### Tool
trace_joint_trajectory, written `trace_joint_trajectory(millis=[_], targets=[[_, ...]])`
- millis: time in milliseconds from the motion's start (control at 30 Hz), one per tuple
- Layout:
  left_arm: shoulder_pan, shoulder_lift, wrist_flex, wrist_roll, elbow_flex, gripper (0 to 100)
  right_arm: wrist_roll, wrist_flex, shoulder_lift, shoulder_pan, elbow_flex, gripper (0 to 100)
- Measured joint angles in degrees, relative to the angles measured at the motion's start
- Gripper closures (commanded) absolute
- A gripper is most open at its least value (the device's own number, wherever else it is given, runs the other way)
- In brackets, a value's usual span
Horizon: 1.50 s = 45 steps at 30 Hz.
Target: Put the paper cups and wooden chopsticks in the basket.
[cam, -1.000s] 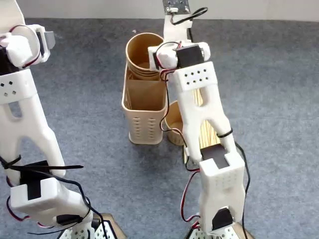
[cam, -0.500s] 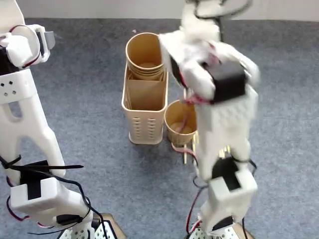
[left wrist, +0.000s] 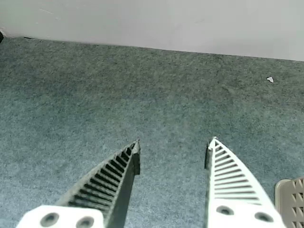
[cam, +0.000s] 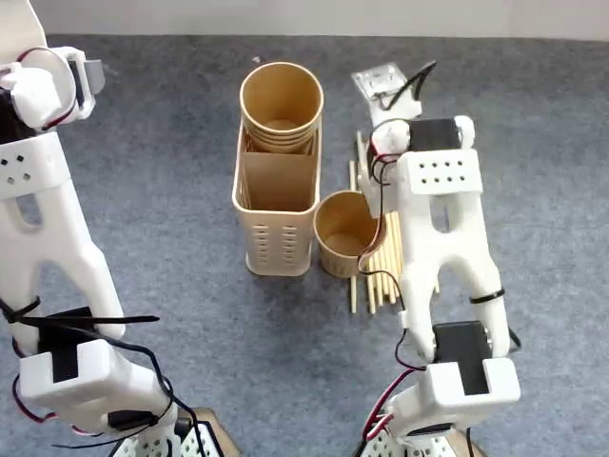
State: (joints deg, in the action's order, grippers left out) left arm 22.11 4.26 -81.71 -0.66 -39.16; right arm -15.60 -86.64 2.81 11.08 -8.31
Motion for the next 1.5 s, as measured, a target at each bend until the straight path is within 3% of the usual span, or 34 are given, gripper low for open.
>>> trace_joint_trajectory(millis=[500, 600, 700, 867, 1033, 1267, 1500], targets=[[0.0, 0.0, 0.1, 0.0, 2.5, 75, -0.2, 12.7, 0.0, 0.4, 19.1, 64.5], [0.0, 0.0, 0.1, 0.0, 2.5, 75, -0.2, 13.0, 0.0, 0.4, 19.5, 78.3], [0.0, 0.0, 0.1, 0.0, 2.5, 75, -0.2, 13.0, 0.0, 0.4, 19.5, 99.6], [0.0, 0.1, 0.1, 0.0, 4.9, 75, 0.8, 12.9, 0.0, 0.4, 17.8, 99.5], [0.0, 0.1, 0.1, 0.0, 7.6, 75, 3.5, 6.2, 0.0, 0.4, 5.1, 99.2], [0.0, 0.1, 0.2, 0.0, 7.8, 75, 4.8, -8.6, 0.0, 0.9, -29.6, 99.2], [0.0, 0.1, 0.2, 0.0, 7.8, 75, 12.1, -7.6, -0.3, 7.7, -62.2, 99.2]])
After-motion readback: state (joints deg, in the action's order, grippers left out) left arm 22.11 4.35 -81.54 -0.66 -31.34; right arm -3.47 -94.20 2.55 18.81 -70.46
